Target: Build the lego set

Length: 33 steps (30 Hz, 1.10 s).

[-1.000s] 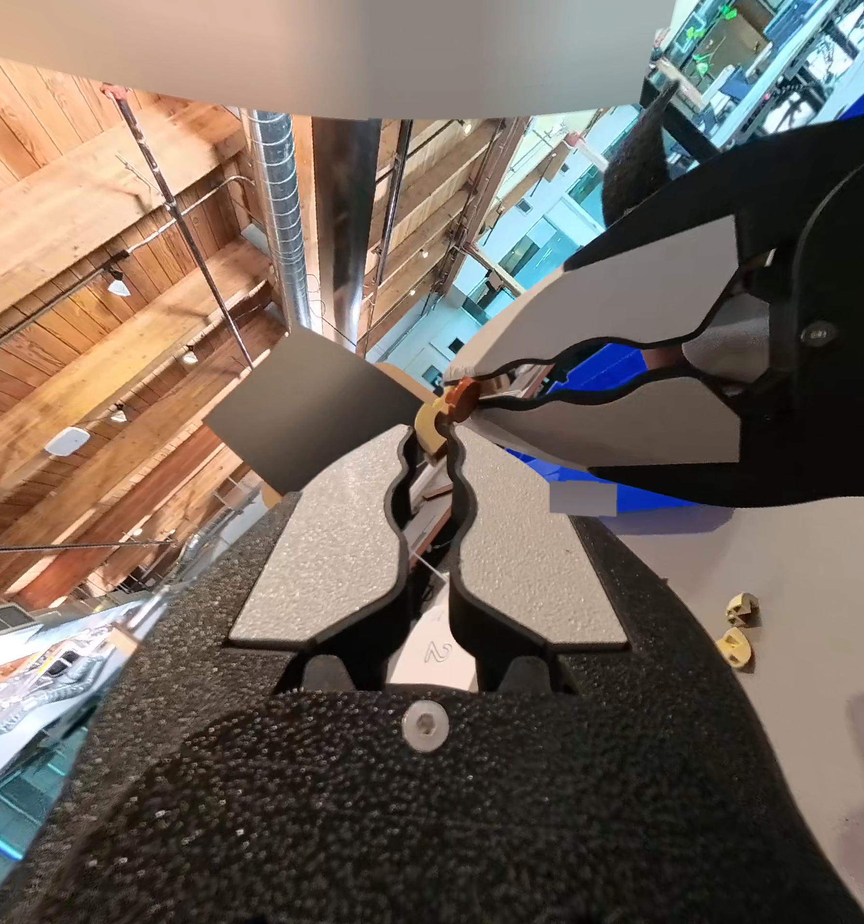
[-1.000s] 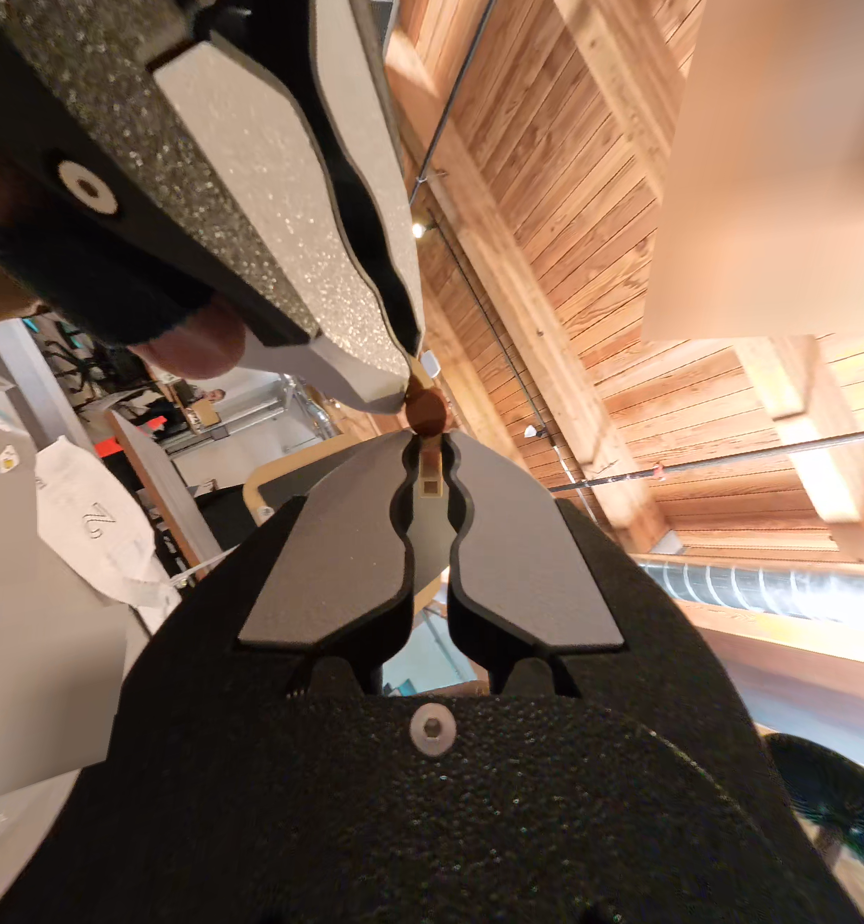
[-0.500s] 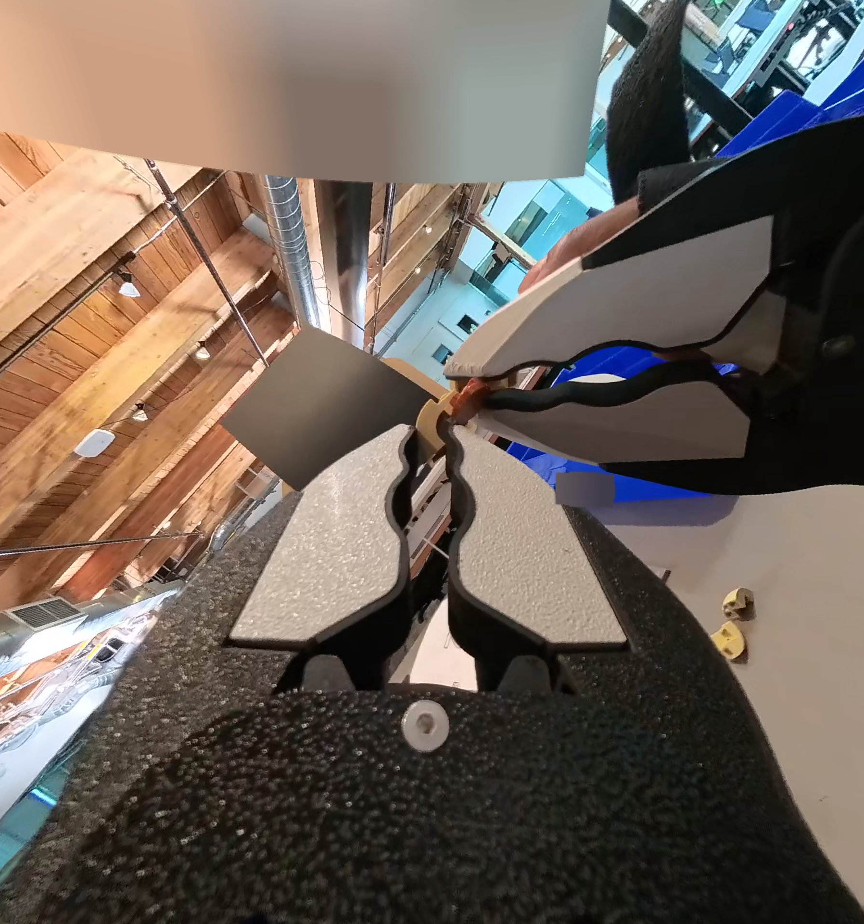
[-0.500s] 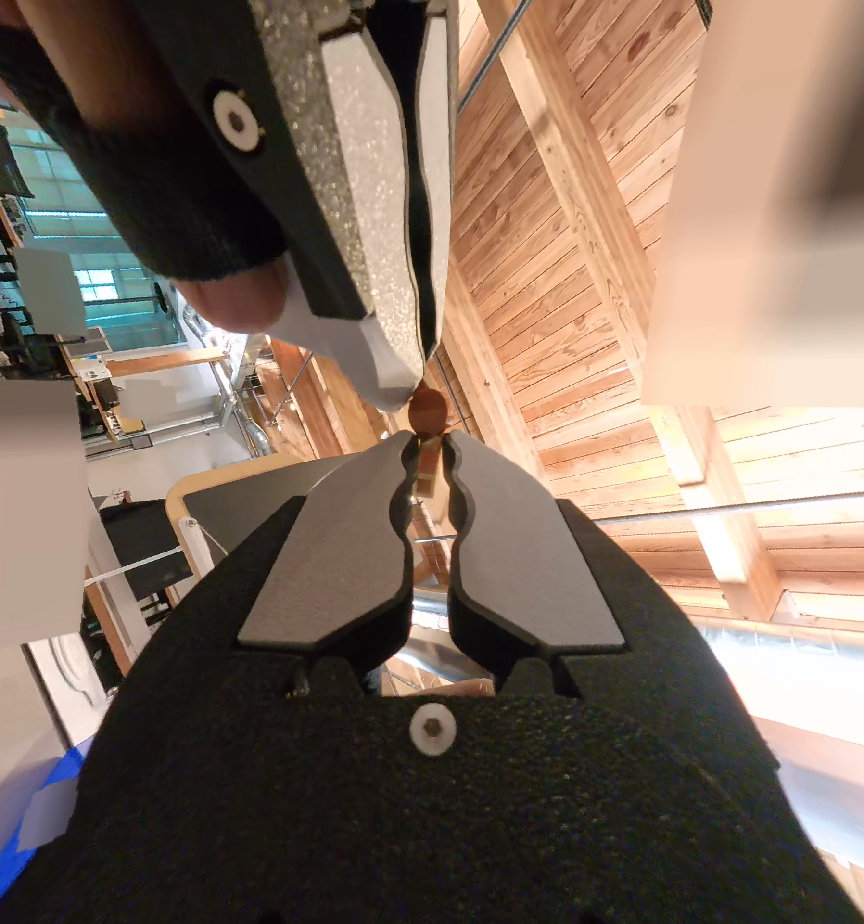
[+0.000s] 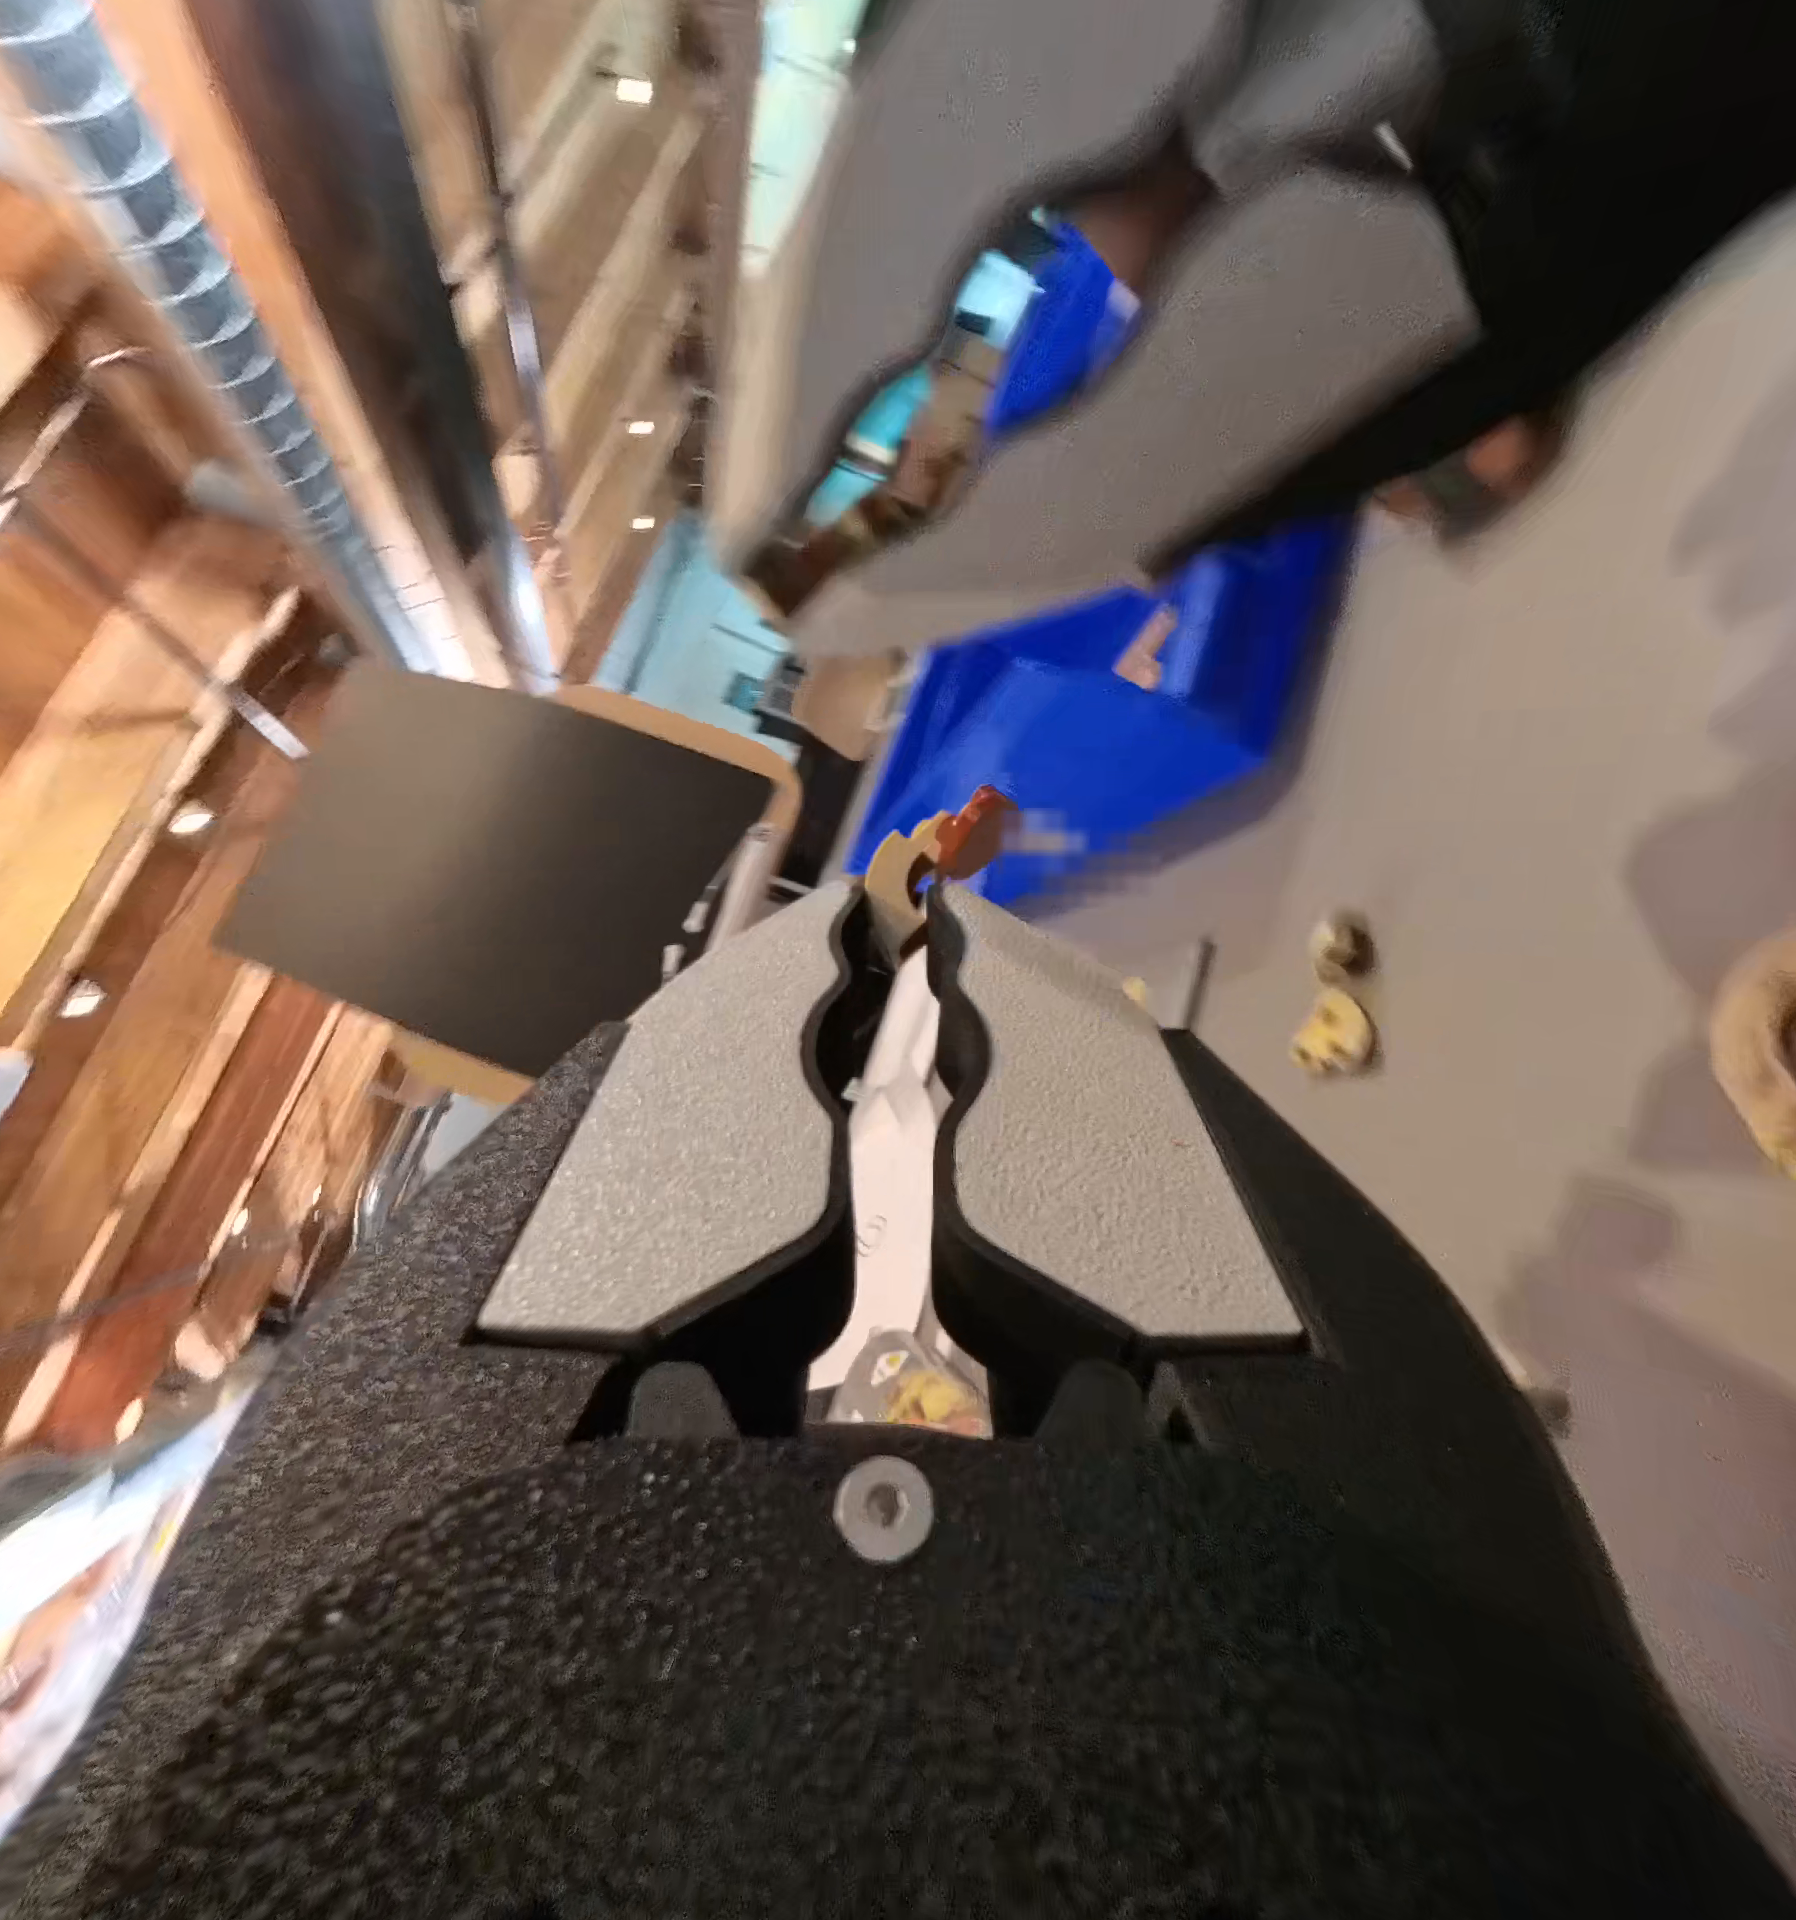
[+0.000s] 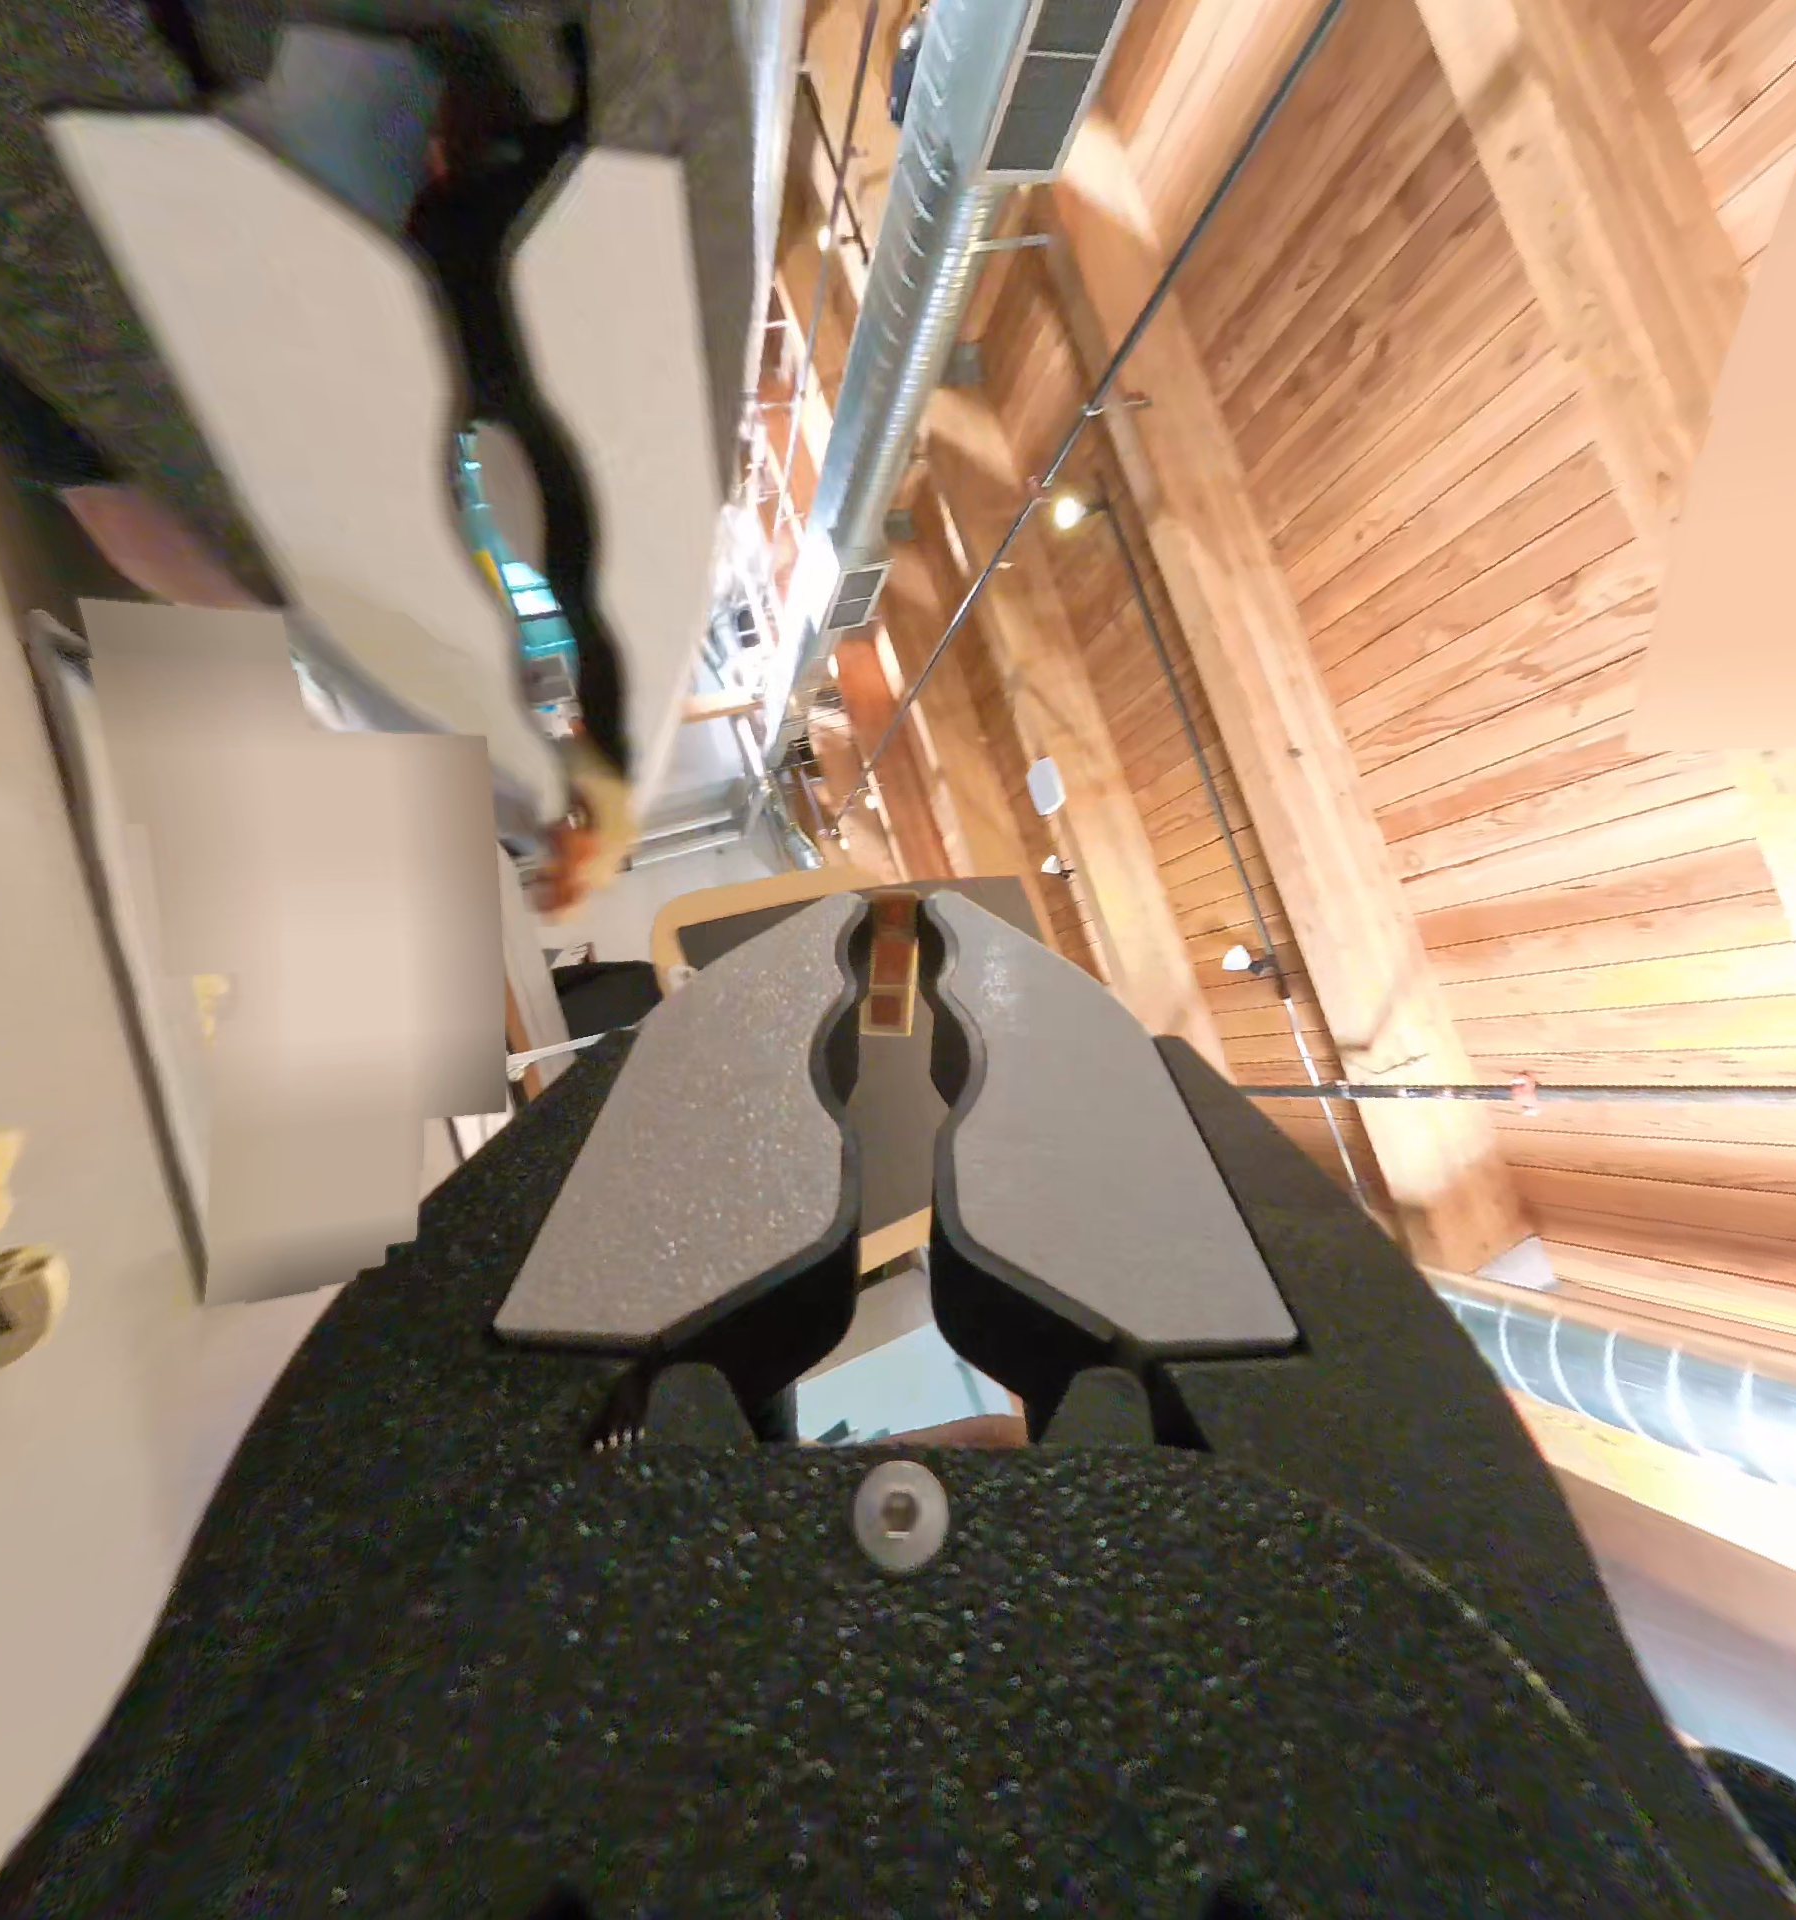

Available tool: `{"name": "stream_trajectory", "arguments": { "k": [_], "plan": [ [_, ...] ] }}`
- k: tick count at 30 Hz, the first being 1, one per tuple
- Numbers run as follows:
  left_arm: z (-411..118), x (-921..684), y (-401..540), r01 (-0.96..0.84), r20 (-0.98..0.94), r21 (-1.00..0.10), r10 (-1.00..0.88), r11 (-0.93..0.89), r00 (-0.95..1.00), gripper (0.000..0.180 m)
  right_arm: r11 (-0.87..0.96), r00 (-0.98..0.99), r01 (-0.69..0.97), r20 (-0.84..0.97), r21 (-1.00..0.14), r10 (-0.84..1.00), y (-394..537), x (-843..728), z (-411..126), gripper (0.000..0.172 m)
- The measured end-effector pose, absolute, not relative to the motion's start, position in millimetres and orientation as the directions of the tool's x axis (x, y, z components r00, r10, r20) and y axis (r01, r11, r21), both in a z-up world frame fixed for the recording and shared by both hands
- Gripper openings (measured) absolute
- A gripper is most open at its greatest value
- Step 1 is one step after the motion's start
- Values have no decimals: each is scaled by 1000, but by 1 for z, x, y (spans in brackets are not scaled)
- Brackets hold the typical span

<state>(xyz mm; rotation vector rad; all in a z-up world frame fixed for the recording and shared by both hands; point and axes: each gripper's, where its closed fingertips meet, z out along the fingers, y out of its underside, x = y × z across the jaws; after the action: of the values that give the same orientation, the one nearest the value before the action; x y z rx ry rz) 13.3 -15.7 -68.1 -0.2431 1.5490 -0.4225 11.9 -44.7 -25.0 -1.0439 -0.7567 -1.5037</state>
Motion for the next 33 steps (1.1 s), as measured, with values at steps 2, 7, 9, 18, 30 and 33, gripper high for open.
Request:
{"name": "stream_trajectory", "arguments": {
  "k": [2, 7, 9, 18, 30, 33],
  "plan": [
    [-101, 19, -14, 74, -945, -308, -296, 949, -138, 10, -197, 12, 976, 926, -93, -378, -49, 12, -35, 7],
    [-158, 23, -16, 82, -959, -58, -33, 995, -281, 10, -217, 22, 971, 945, -98, -326, -60, 20, -58, 7],
    [-169, 23, -18, 95, -953, 5, 34, 995, -302, 10, -240, 15, 967, 955, -89, -297, -60, 25, -67, 7],
    [-182, 10, -20, 164, -895, 102, 163, 981, -416, 20, -244, 38, 964, 960, -109, -278, -61, 32, -72, 7],
    [-169, -19, -10, 102, -796, -186, -89, 977, -599, 37, -231, 39, 967, 958, -108, -284, -60, 27, -71, 7],
    [-169, -29, -9, 78, -758, -251, -146, 965, -635, 38, -227, 30, 969, 956, -99, -290, -60, 24, -70, 7]
  ]
}}
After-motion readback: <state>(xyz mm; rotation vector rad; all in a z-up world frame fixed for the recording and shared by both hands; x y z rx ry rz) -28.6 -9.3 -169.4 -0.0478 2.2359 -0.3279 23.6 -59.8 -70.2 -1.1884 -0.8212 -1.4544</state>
